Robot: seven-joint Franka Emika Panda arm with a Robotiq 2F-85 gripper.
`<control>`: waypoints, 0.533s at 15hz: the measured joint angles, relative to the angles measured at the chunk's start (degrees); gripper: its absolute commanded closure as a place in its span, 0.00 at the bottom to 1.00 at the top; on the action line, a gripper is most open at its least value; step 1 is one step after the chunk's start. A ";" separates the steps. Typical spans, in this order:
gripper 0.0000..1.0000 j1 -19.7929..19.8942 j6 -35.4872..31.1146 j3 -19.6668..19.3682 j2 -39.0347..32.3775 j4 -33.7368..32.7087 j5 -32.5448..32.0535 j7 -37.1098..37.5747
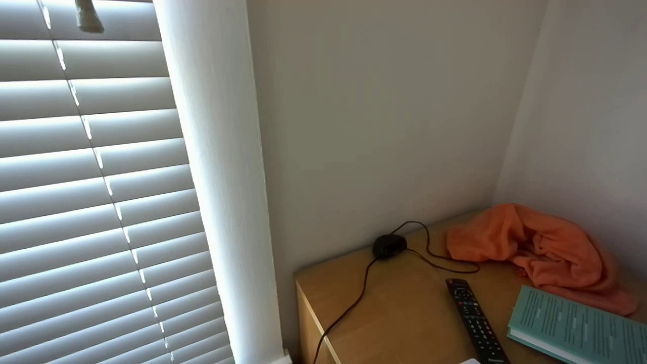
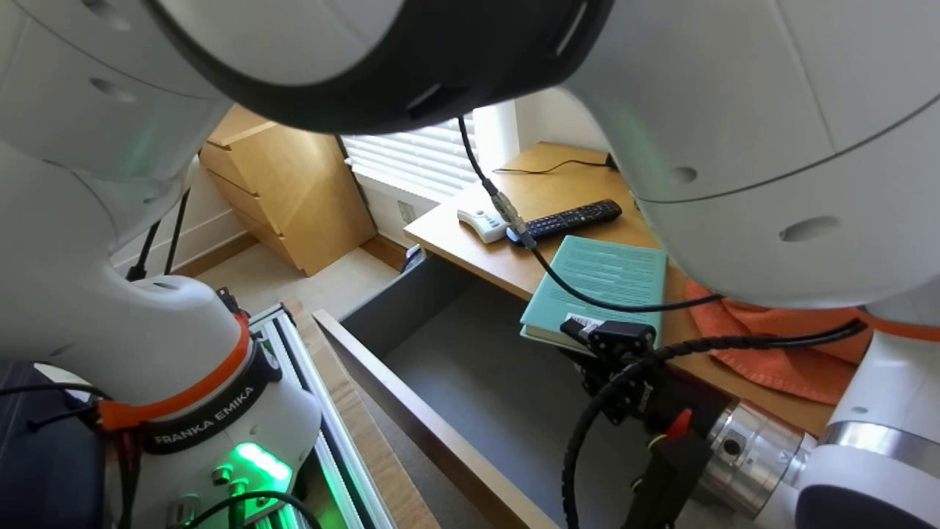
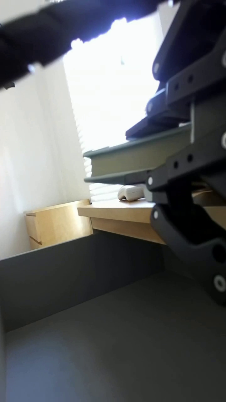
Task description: Put the book into the drawer
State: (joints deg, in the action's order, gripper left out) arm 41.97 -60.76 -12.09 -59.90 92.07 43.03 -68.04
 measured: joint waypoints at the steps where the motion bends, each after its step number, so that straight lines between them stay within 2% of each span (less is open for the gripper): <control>1: 0.60 0.00 -0.39 -0.03 -0.11 0.00 0.12 0.68; 2: 0.61 -0.01 -0.97 -0.06 -0.28 -0.01 0.16 1.62; 3: 0.57 -0.01 -1.44 -0.08 -0.48 -0.02 0.16 2.39; 5: 0.36 -0.02 -2.22 -0.03 -0.78 -0.07 0.34 3.65; 8: 0.12 -0.07 -2.90 0.05 -0.95 -0.28 0.58 4.79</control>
State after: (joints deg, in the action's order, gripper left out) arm 41.90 -63.66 -12.03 -60.85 91.79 43.61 -63.25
